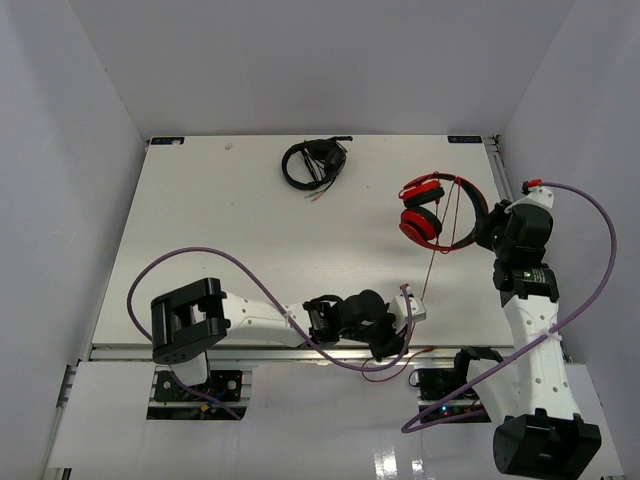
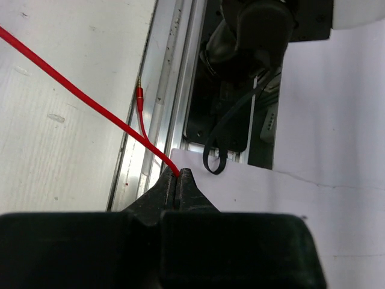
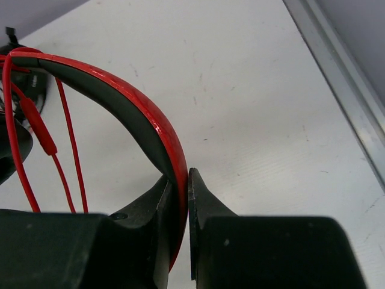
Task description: Wrap the headphones
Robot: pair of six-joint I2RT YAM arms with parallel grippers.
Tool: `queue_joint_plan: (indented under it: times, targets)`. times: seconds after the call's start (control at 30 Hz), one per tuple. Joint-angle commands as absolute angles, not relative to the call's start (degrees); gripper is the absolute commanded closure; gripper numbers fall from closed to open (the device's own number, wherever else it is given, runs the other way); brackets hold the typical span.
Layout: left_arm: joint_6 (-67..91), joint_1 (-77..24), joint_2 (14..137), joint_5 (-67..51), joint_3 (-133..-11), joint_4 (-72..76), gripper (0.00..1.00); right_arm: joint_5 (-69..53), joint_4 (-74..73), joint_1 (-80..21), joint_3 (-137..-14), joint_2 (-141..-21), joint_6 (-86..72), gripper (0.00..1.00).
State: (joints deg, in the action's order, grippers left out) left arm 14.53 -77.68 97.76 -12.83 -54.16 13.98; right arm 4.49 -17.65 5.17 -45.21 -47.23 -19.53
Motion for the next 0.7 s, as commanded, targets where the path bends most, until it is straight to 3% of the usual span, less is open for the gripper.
queue_joint_plan:
  times: [0.0,0.27,0.67]
  targets:
    - [10.8,-79.5,89.6,-11.1,-56.7,3.2,1.00,10.1,-5.9,3.3,-43.4,-44.6,-14.4,0.92]
    - [3.3,-79.6,85.3,-6.0,-62.5,-9.7,1.00,9.4,-2.8,0.1,-38.0,-42.6,-5.1,0.92]
    - [-11.0,-74.1,91.8,-0.9,-85.6,-23.3,0.99,5.5,-3.5,-5.9,-33.4,-41.7,9.4,0.92]
